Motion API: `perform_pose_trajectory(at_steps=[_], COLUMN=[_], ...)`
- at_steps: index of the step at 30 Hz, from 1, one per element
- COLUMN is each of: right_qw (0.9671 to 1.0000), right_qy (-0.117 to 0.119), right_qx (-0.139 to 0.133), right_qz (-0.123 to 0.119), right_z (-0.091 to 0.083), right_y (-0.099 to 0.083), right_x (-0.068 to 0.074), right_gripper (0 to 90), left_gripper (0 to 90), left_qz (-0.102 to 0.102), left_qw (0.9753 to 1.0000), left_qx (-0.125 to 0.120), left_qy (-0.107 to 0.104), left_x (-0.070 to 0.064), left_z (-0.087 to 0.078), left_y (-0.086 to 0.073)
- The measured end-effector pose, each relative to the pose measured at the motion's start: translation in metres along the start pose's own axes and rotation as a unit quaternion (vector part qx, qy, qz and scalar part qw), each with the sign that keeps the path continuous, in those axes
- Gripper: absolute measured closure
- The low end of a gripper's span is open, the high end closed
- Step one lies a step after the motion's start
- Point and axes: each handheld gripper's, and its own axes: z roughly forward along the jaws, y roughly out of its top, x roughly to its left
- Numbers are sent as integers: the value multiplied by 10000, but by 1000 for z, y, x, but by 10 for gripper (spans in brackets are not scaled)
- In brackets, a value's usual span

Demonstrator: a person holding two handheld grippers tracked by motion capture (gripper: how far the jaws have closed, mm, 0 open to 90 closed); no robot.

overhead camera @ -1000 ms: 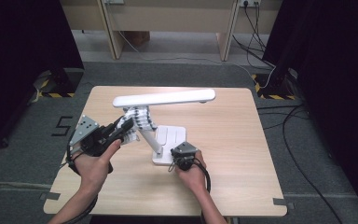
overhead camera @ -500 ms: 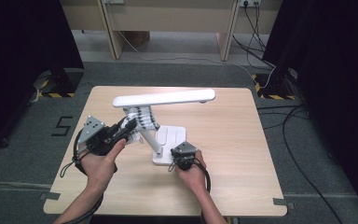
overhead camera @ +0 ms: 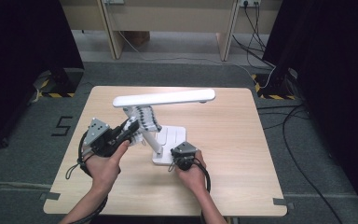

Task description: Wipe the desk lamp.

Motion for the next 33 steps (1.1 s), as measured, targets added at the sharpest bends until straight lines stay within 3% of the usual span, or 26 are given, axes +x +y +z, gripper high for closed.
perform_pose_trajectory(at_steps=[33], right_qw=[10000], right_qy=[-6], right_qx=[-8], right_qz=[1], right_z=[0], right_y=[0], right_x=[0], right_gripper=[900], left_gripper=[712], left_qz=[37], left_qw=[9990], left_qx=[425], left_qy=[114], left_x=[-5], left_z=[18], left_y=[-35])
